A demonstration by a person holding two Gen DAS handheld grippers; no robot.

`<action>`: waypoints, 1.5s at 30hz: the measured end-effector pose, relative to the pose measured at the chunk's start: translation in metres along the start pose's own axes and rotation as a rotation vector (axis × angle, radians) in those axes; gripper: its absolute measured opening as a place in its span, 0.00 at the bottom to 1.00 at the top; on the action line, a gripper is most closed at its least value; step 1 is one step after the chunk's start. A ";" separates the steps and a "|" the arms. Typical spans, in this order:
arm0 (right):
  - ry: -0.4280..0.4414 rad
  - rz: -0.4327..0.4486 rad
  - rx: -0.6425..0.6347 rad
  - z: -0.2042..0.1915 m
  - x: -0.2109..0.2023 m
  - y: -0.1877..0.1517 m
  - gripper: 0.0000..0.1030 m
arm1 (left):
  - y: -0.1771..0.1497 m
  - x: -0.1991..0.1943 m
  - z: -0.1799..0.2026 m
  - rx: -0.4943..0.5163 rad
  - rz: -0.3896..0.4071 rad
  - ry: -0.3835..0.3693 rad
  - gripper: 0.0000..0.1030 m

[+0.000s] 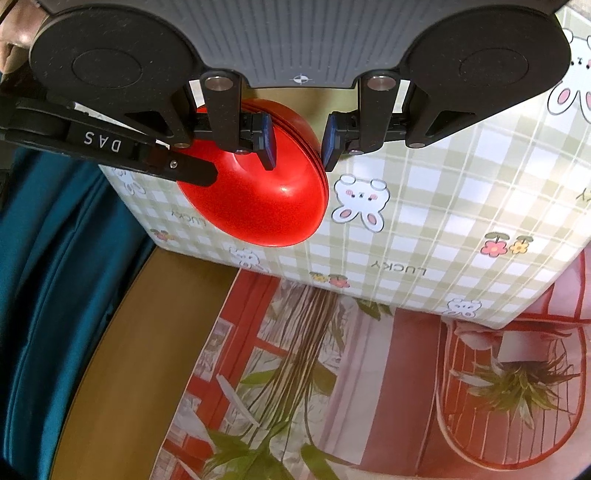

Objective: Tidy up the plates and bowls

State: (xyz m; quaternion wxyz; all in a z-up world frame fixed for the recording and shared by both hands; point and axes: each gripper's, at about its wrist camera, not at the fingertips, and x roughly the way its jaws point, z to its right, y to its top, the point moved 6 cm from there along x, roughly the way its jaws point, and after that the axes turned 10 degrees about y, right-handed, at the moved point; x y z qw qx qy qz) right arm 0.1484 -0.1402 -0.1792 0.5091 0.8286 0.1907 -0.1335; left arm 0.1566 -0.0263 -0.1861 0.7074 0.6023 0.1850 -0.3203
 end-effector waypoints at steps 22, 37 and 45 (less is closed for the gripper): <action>-0.016 -0.115 0.011 0.012 0.029 -0.034 0.19 | -0.025 0.027 -0.012 -0.014 -0.107 0.030 0.27; -0.042 -0.160 0.001 0.017 0.035 -0.043 0.19 | -0.036 0.035 -0.013 -0.003 -0.147 0.040 0.27; -0.045 -0.164 -0.002 0.017 0.035 -0.044 0.20 | -0.037 0.036 -0.013 0.000 -0.146 0.045 0.27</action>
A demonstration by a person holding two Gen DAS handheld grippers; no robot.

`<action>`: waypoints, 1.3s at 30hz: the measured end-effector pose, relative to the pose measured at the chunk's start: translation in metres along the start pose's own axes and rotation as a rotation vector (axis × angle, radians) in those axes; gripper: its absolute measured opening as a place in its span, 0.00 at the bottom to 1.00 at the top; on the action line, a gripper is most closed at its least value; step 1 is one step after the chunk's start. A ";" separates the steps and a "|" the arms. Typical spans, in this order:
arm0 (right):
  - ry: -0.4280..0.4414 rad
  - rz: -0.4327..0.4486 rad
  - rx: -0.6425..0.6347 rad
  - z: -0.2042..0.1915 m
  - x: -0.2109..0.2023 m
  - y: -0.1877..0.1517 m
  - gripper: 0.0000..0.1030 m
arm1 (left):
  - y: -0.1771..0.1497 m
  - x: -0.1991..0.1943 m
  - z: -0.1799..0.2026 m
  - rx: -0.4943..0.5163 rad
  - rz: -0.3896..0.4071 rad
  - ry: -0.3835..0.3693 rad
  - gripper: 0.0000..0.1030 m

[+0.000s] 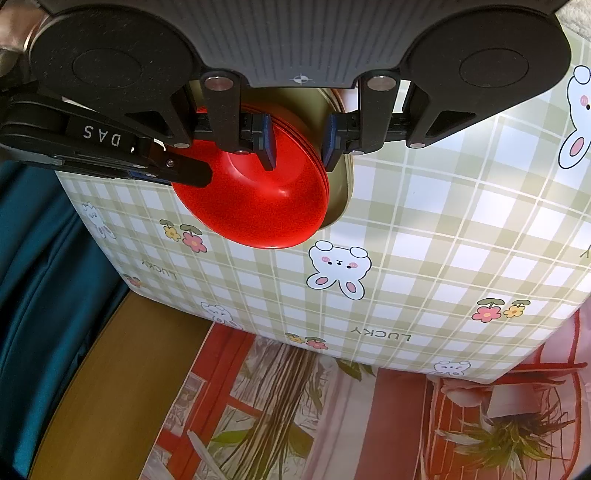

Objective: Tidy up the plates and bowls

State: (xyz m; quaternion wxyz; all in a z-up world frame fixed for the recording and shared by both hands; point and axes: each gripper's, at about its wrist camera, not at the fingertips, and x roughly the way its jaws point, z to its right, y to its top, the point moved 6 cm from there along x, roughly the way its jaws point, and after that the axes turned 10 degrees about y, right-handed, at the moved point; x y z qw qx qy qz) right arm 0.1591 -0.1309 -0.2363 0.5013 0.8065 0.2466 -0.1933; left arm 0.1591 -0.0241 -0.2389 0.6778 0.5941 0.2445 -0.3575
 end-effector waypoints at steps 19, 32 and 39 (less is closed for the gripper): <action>-0.005 0.028 -0.012 0.000 -0.009 0.004 0.30 | 0.001 -0.002 0.000 0.006 0.023 0.022 0.38; -0.027 0.090 -0.042 -0.002 -0.025 0.019 0.56 | 0.018 -0.021 -0.005 0.006 0.114 0.071 0.68; -0.043 0.158 -0.092 -0.006 -0.053 0.052 0.88 | 0.045 -0.048 -0.010 0.021 0.227 0.124 0.72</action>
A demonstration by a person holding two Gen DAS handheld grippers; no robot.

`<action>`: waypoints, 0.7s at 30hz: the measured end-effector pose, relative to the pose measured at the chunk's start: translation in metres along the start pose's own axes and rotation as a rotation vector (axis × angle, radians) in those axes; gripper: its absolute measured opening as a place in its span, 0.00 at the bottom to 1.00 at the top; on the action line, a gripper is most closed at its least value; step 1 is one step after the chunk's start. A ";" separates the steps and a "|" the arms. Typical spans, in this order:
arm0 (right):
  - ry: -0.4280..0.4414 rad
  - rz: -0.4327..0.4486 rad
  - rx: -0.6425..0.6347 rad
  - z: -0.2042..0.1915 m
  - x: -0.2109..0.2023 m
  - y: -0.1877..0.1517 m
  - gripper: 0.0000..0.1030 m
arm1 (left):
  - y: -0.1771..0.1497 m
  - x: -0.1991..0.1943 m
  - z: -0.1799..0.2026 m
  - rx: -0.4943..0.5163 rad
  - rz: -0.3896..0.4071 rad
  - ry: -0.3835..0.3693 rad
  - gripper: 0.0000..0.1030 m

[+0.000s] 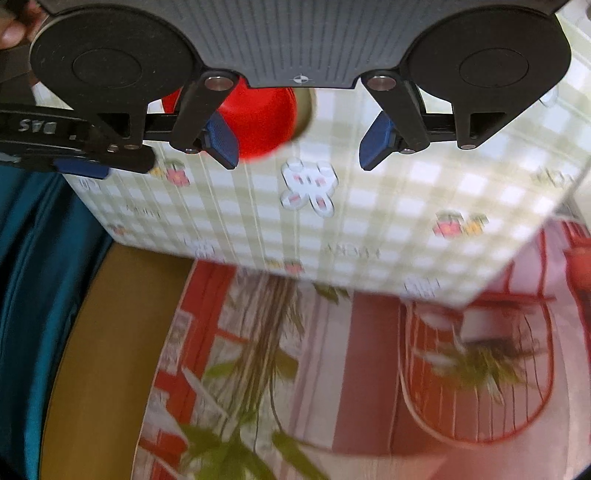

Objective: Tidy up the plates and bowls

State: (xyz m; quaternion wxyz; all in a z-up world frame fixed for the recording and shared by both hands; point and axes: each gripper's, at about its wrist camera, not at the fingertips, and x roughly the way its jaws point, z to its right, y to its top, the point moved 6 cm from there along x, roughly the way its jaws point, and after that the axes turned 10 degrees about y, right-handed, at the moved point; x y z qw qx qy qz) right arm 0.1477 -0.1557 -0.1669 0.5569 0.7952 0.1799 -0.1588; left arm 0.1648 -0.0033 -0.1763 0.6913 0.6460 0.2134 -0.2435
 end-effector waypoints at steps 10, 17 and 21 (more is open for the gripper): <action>0.004 0.112 -0.080 -0.012 -0.035 0.070 1.00 | 0.076 -0.043 -0.011 0.010 0.193 0.037 0.82; -0.017 0.174 -0.138 -0.025 -0.053 0.106 1.00 | 0.111 -0.078 -0.007 0.074 0.308 0.096 0.88; -0.028 0.206 -0.159 -0.033 -0.063 0.118 1.00 | 0.122 -0.092 -0.008 0.071 0.334 0.104 0.90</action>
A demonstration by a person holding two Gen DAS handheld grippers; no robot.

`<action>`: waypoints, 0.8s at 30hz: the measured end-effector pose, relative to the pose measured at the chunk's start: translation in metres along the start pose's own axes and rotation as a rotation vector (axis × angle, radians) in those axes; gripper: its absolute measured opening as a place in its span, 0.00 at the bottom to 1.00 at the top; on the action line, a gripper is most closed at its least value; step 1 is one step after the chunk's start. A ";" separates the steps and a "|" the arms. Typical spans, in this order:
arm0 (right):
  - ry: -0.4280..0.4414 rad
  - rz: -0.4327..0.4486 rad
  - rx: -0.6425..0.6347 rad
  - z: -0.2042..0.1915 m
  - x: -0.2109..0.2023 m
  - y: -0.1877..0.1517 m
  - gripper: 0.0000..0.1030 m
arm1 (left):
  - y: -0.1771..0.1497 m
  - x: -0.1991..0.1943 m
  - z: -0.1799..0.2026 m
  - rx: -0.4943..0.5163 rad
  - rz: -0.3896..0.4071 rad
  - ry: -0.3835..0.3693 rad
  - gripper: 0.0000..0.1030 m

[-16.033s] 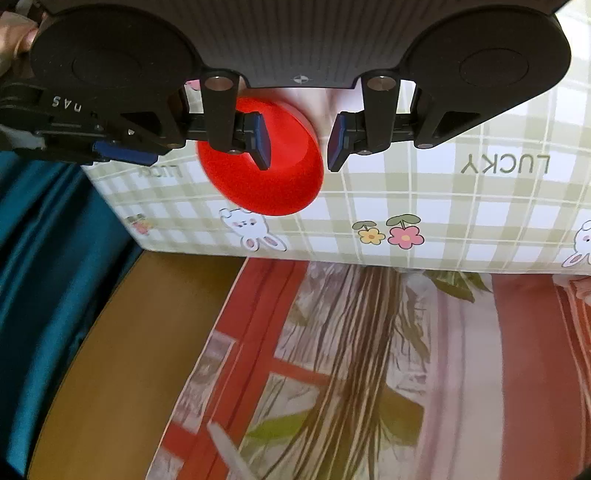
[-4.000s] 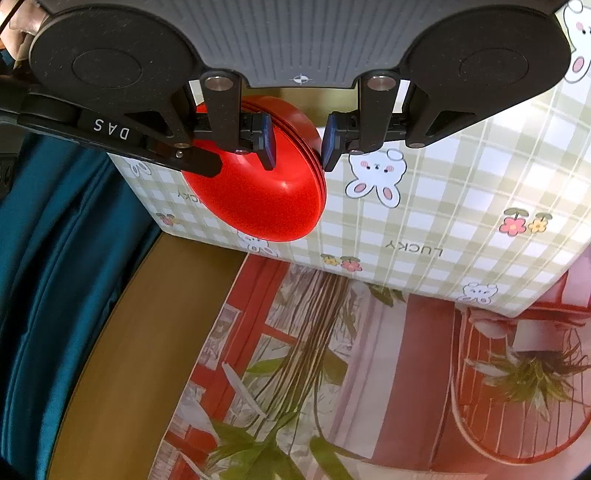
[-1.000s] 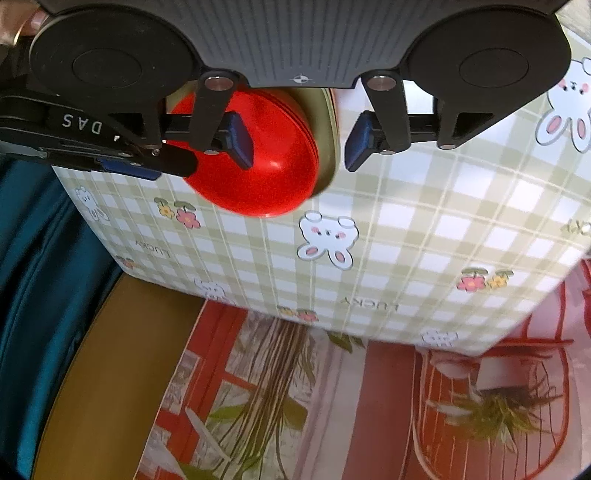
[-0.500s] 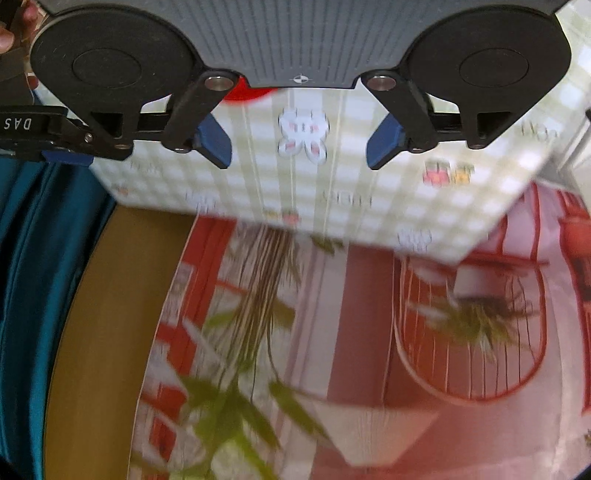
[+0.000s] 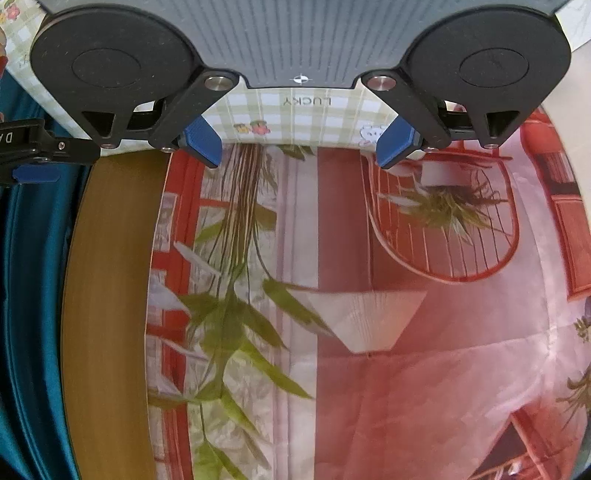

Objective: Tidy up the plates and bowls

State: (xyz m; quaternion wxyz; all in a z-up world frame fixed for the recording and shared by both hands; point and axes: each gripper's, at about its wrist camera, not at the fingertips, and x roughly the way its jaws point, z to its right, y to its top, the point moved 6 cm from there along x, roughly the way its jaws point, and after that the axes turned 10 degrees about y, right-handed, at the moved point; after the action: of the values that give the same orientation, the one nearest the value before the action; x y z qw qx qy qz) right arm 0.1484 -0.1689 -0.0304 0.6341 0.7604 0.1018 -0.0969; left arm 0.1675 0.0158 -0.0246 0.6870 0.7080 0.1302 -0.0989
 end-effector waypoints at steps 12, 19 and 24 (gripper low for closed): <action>-0.025 0.055 0.008 -0.007 -0.018 0.009 1.00 | 0.011 -0.015 -0.005 -0.018 0.031 0.026 0.90; -0.037 0.076 0.006 -0.006 -0.027 0.013 1.00 | 0.015 -0.020 -0.005 -0.014 0.047 0.043 0.90; -0.042 0.087 0.004 -0.006 -0.032 0.015 1.00 | 0.016 -0.021 -0.005 -0.014 0.051 0.043 0.90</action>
State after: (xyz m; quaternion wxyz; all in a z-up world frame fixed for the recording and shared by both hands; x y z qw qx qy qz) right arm 0.1218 -0.1670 -0.0065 0.6383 0.7630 0.0552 -0.0855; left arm 0.1522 0.0195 -0.0028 0.6914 0.7081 0.1277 -0.0654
